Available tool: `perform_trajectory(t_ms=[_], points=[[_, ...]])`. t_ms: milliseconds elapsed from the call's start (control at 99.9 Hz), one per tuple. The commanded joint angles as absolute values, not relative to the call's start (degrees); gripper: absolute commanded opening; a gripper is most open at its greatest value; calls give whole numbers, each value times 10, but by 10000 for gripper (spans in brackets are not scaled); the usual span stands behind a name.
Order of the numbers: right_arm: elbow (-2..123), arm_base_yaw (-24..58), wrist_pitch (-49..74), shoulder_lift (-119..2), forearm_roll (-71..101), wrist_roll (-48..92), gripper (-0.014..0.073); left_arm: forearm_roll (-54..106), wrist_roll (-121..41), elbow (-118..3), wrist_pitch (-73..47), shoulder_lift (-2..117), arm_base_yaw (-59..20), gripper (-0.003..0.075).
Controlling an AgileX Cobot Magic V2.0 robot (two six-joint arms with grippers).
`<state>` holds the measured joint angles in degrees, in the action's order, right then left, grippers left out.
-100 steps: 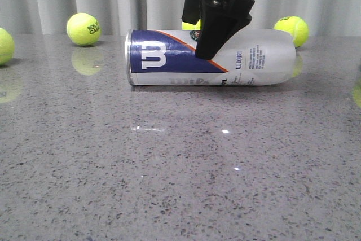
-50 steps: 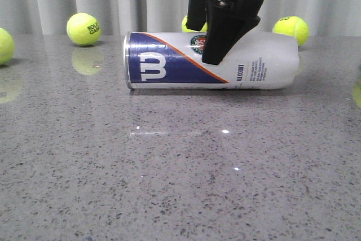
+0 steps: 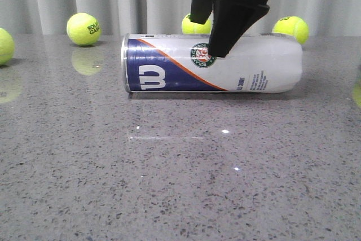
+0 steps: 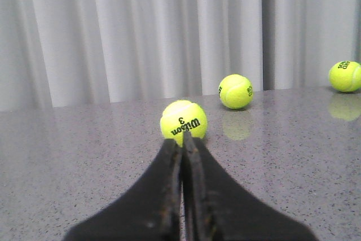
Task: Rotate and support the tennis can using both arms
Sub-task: 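Drag the can with the right gripper toward the table's middle, rotating it, then open the right gripper and lift it away from the can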
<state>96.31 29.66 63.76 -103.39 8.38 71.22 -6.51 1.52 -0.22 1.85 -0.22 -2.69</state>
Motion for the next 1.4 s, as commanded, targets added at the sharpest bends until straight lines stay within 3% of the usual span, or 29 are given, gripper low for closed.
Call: perform_trajectory(t_ms=[0,460,1001,1191,1391], points=[[980,296,639,-1000,87,708,664,-60,20,25,65,-25,-30,-21],[980,296,658,-991,87,655,664,-60,20,25,65,-25,-30,-21],[980,258,533,-829,73,256,664,-60,20,25,65,-25,-30,-21],[976,231,535,-769,-79,49,664,-60,20,25,65,-25,-30,-21],[927,216,542,-690,-172,-15,664,-60,20,25,65,-25,-30,-21]])
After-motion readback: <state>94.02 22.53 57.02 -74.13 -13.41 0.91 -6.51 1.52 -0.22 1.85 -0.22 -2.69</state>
